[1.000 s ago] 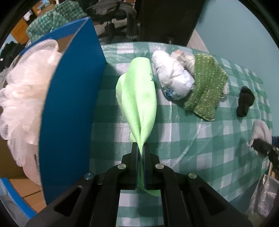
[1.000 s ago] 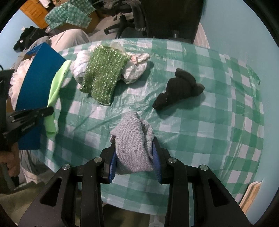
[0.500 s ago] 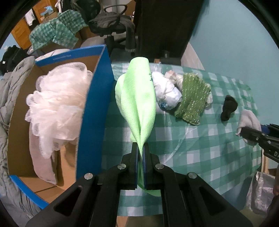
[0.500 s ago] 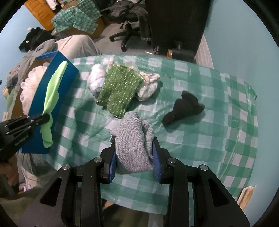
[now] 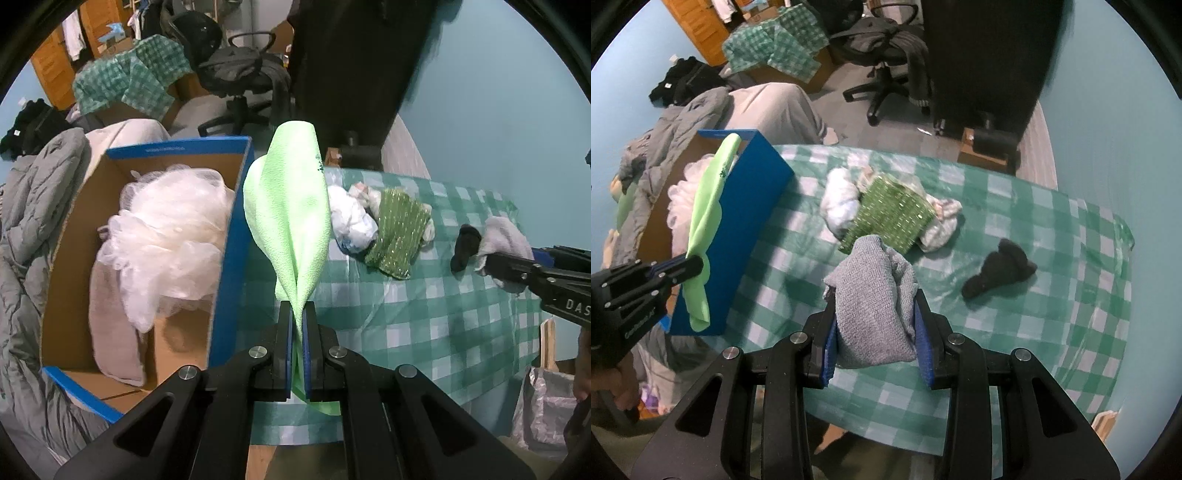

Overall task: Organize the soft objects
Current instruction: 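Carry the green cloth in the left gripper while the right carries the sock toward the box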

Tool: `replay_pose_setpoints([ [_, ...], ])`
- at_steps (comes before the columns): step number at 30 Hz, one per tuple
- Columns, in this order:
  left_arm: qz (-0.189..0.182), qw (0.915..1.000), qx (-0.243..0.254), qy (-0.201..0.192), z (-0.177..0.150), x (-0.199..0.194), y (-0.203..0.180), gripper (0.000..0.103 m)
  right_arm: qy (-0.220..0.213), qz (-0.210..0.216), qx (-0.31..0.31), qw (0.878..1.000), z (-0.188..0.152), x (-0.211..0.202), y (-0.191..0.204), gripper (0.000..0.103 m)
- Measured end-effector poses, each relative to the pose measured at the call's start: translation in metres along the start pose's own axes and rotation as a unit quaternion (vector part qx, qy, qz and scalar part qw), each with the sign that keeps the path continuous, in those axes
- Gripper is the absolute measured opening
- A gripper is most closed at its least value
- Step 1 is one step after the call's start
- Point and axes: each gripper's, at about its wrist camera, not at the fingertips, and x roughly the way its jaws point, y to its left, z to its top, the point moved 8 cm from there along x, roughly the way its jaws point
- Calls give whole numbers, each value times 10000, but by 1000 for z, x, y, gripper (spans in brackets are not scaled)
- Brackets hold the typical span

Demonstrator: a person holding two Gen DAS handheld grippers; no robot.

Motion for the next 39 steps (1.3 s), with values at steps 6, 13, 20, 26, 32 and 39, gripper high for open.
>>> replay_pose_setpoints([
  [6, 45, 9998, -124, -158, 6, -18, 12, 4, -43, 95, -189, 9998, 10, -5, 22, 34],
  [13, 140, 9990, -343, -265, 7, -31, 35, 4, -73, 220, -455, 9987, 21, -8, 50, 34],
  [20, 261, 9974, -606, -295, 1, -40, 62, 4, -90, 372, -738, 9965, 34, -6, 82, 34],
  [26, 373, 9952, -850, -317, -5, -46, 91, 4, -89, 533, -1006, 9935, 44, 1, 116, 34],
  [32, 508, 9925, -1060, -334, -10, -49, 119, 4, -73, 695, -1333, 9886, 53, 9, 154, 34],
  [39, 647, 9892, -1272, -347, -15, -47, 152, 4, -34, 886, -1626, 9827, 59, 20, 197, 34],
])
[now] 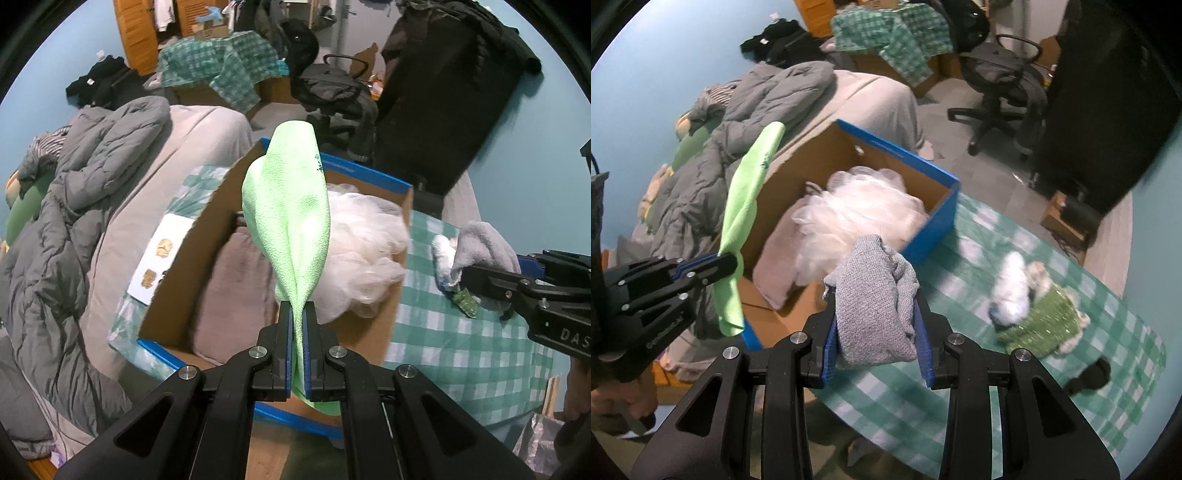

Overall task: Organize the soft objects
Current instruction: 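Carry the green cloth in the left gripper while the right carries the sock toward the box, then open the left gripper over the box while the right releases the grey sock inside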

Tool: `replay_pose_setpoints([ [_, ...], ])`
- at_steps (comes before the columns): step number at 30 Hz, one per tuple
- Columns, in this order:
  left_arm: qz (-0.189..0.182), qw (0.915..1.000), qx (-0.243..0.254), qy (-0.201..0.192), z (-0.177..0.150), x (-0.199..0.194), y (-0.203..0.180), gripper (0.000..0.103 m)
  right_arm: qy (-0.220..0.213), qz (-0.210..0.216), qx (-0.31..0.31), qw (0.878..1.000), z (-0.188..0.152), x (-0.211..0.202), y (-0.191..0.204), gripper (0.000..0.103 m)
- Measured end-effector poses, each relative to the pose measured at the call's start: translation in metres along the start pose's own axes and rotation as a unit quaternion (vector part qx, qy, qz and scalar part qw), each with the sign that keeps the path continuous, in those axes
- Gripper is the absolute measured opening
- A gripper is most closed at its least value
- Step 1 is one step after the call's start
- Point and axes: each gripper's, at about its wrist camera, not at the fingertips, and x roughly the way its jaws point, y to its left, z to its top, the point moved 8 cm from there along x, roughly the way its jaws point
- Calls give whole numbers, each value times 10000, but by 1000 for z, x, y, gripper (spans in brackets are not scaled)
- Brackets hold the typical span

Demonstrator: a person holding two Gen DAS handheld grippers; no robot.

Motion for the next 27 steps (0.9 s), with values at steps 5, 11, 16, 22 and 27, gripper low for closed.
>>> replay_pose_setpoints([
  [5, 35, 10000, -30, 60, -2, 11, 17, 4, 62, 128, -124, 9998, 7, 14, 22, 34],
  [11, 11, 9998, -80, 202, -6, 29, 34, 4, 224, 290, -215, 9991, 6, 35, 49, 34],
  [16, -145, 9996, -61, 240, -6, 41, 37, 4, 375, 407, -197, 9983, -1, 56, 63, 34],
  [22, -116, 9989, -11, 464, -11, 58, 40, 5, 601, 483, -170, 9969, -11, 79, 73, 34],
  [27, -41, 9982, 7, 591, -14, 62, 45, 15, 701, 477, -100, 9964, -14, 88, 75, 38],
])
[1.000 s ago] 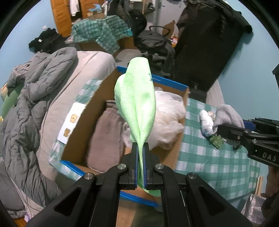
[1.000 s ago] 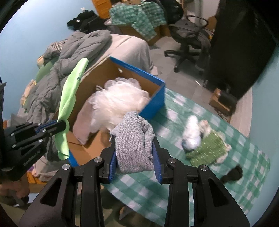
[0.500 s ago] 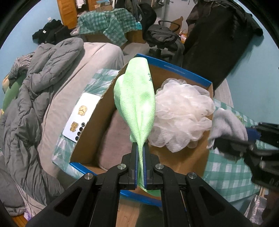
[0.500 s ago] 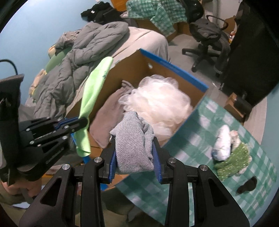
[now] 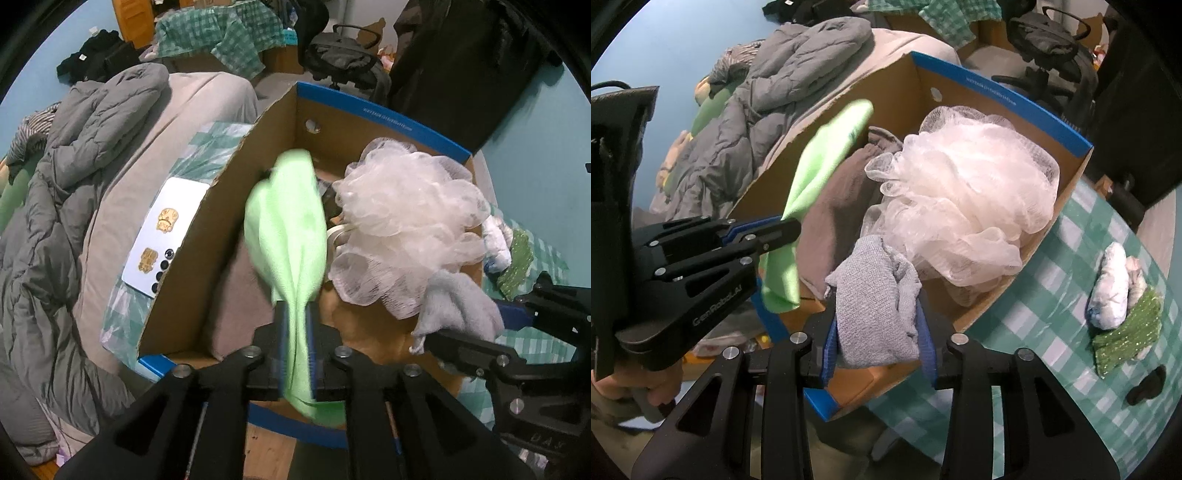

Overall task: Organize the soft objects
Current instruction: 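Open the left gripper over the box while the right releases the grey sock inside, then move both grippers back over the table toward the black sock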

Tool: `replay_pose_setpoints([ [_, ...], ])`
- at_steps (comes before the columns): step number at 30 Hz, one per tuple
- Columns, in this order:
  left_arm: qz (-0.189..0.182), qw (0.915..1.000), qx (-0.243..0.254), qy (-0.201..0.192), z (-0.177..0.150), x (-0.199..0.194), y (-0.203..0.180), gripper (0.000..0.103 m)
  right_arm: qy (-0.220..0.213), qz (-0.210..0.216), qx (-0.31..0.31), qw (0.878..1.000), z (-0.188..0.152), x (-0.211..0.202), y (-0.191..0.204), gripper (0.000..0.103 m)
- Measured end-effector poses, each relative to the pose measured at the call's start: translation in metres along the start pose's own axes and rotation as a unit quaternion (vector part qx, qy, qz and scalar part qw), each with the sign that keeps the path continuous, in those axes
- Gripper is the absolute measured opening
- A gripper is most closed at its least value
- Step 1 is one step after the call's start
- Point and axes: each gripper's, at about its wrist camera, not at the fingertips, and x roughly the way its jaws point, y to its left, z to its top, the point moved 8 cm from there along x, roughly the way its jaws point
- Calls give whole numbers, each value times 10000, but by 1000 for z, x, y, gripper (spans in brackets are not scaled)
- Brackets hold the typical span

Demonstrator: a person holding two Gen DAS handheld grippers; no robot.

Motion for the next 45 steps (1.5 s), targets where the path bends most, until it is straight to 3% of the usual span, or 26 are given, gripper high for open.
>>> replay_pose_setpoints([
  [2, 47, 10000, -9, 9, -1, 0, 3, 33, 14, -48, 39, 10000, 0, 1, -1, 42],
  [4, 126, 9999, -26, -56, -1, -2, 6, 40, 42, -36, 72, 10000, 0, 1, -3, 50],
  [8, 178, 9998, -35, -49, -2, -4, 9, 41, -25, -88, 94, 9999, 2, -3, -5, 58],
  [18, 113, 9997, -174, -95, -3, -16, 0, 43, -174, -87, 252, 9995, 1, -23, -20, 59],
  [45, -157, 9987, 401, -290, -6, -48, -89, 44, -596, -481, 864, 9933, -35, -91, -95, 59],
])
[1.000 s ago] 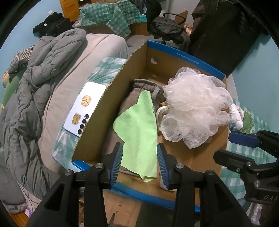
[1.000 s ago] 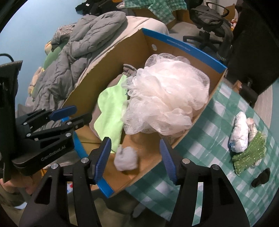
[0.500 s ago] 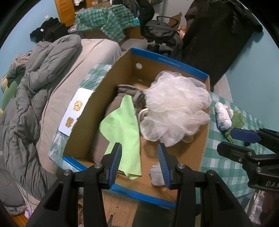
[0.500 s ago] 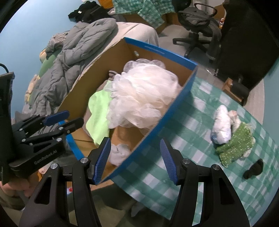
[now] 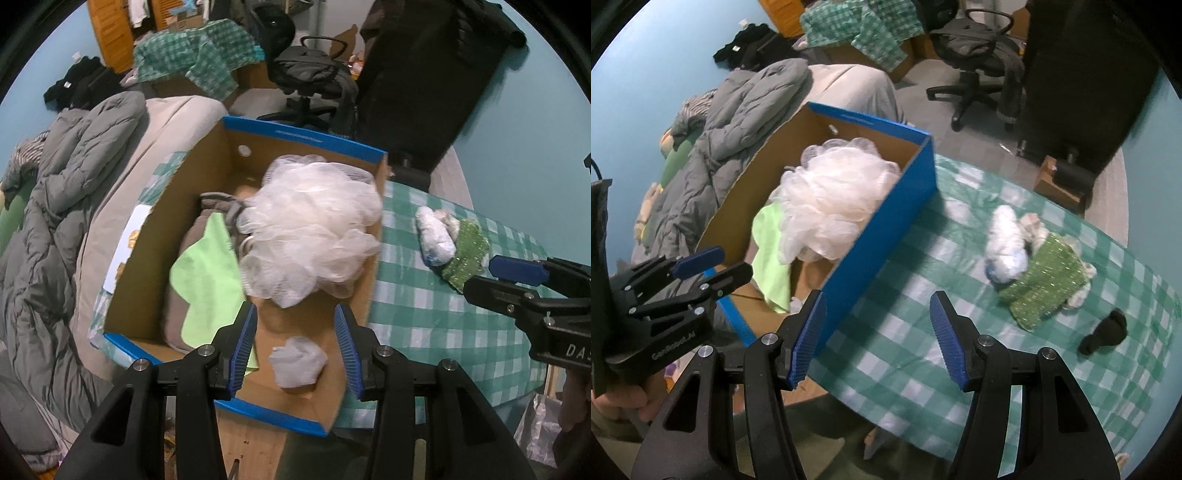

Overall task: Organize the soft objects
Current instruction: 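Move both grippers back over the table toward the black sock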

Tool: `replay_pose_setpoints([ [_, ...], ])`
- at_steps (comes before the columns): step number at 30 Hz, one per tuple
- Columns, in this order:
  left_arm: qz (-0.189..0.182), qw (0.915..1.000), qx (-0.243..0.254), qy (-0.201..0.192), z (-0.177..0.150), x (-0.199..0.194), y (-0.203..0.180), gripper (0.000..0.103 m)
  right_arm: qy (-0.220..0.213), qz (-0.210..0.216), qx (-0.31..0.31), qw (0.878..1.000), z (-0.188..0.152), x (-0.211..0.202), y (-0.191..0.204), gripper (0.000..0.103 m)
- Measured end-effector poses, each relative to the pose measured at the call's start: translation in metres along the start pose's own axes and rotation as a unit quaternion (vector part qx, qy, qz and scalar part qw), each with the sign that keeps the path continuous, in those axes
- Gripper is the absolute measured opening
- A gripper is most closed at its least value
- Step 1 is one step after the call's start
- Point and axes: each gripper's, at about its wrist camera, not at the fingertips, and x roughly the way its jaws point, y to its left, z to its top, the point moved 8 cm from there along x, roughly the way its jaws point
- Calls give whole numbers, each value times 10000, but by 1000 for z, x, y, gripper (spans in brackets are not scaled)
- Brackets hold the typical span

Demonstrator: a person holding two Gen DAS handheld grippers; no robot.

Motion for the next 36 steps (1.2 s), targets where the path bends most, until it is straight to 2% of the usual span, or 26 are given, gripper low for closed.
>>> replay_pose_setpoints([
  [4, -57, 9999, 135, 5, 0, -3, -18, 45, -39, -77, 118, 9999, -5, -7, -15, 59],
  [8, -96, 9995, 296, -6, -1, -5, -34, 49, -58, -135, 241, 9996, -14, -14, -31, 59],
  [16, -235, 9975, 659, 37, -3, -4, -70, 49, -96, -245, 527, 9983, -28, -26, -64, 59],
  [22, -353, 9953, 892, 129, -6, 1, -99, 53, -122, -363, 719, 9967, -41, -37, -89, 59],
  [36, -557, 9910, 1161, 369, -3, 24, -143, 54, -80, -790, 1269, 9887, -75, -57, -169, 59],
])
